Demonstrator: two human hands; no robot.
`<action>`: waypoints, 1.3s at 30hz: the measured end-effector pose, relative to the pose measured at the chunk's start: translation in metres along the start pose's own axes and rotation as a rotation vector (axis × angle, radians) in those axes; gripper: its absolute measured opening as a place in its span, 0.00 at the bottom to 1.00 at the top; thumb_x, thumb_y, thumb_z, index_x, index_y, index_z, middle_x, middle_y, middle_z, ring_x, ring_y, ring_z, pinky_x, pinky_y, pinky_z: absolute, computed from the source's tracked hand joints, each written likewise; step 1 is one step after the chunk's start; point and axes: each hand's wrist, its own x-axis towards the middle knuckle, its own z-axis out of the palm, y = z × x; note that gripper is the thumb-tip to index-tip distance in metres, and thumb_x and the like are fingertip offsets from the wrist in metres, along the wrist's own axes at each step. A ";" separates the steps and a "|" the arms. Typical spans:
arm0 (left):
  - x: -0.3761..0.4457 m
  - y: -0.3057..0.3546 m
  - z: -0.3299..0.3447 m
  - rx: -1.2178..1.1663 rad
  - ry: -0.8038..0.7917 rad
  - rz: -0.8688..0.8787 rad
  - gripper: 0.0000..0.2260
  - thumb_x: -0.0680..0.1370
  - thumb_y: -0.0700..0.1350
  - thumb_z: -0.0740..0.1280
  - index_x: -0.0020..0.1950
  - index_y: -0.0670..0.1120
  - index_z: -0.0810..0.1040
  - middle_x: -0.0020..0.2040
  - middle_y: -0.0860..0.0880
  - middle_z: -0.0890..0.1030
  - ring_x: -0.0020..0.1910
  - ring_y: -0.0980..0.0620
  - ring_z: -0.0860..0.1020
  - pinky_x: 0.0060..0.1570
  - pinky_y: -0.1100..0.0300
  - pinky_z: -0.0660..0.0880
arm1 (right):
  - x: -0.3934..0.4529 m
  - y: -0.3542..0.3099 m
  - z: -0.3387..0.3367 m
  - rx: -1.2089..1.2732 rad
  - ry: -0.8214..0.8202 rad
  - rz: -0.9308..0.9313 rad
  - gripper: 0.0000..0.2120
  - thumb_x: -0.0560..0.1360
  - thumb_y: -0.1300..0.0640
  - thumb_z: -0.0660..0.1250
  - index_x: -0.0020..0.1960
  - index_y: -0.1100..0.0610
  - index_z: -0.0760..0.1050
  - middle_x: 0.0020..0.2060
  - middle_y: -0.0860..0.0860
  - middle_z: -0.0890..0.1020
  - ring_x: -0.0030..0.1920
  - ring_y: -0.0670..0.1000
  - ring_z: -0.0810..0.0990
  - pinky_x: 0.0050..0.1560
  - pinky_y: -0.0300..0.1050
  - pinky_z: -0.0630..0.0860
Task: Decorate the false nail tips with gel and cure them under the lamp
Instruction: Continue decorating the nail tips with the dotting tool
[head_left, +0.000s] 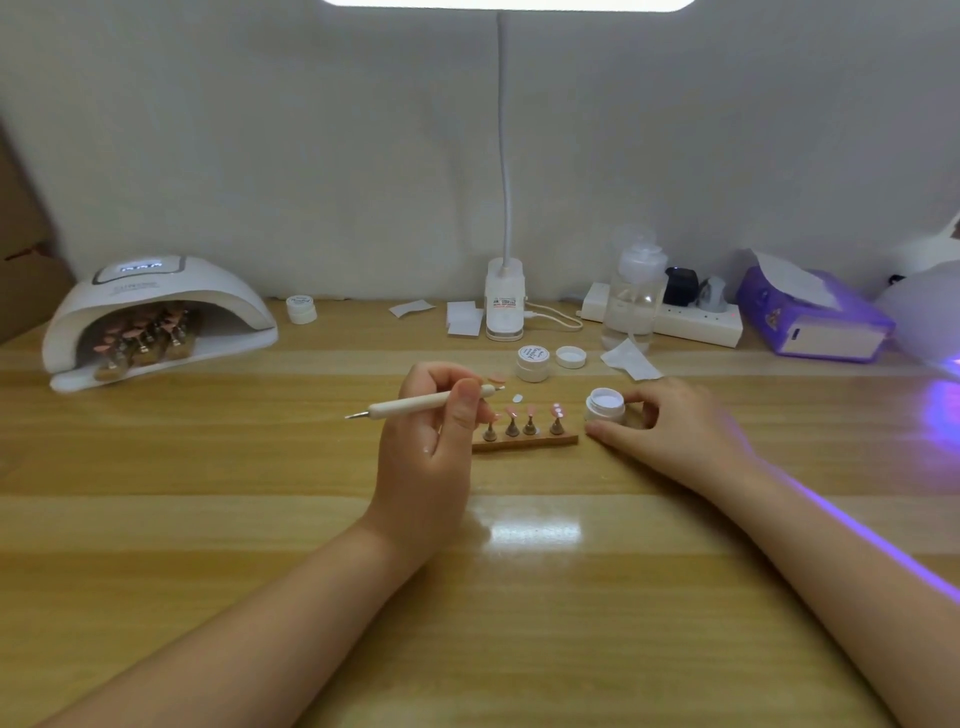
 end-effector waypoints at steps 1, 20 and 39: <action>0.000 0.000 0.000 0.003 -0.002 -0.004 0.06 0.78 0.53 0.59 0.45 0.53 0.72 0.38 0.55 0.80 0.37 0.58 0.78 0.40 0.62 0.75 | 0.000 0.000 0.001 0.019 0.009 -0.015 0.22 0.65 0.34 0.68 0.49 0.49 0.81 0.40 0.45 0.78 0.43 0.48 0.75 0.38 0.44 0.70; 0.030 0.057 -0.008 0.135 -0.026 -0.060 0.11 0.82 0.45 0.60 0.40 0.46 0.74 0.28 0.53 0.76 0.28 0.57 0.73 0.30 0.57 0.72 | -0.042 -0.076 -0.037 0.197 0.277 -0.398 0.13 0.65 0.48 0.73 0.43 0.55 0.77 0.36 0.43 0.77 0.43 0.50 0.72 0.41 0.40 0.63; 0.024 0.052 -0.007 0.312 -0.179 -0.037 0.10 0.80 0.47 0.61 0.39 0.47 0.74 0.29 0.43 0.75 0.29 0.46 0.73 0.32 0.52 0.71 | -0.050 -0.085 -0.035 0.163 0.227 -0.435 0.11 0.65 0.47 0.69 0.40 0.54 0.78 0.34 0.43 0.79 0.42 0.49 0.70 0.42 0.45 0.70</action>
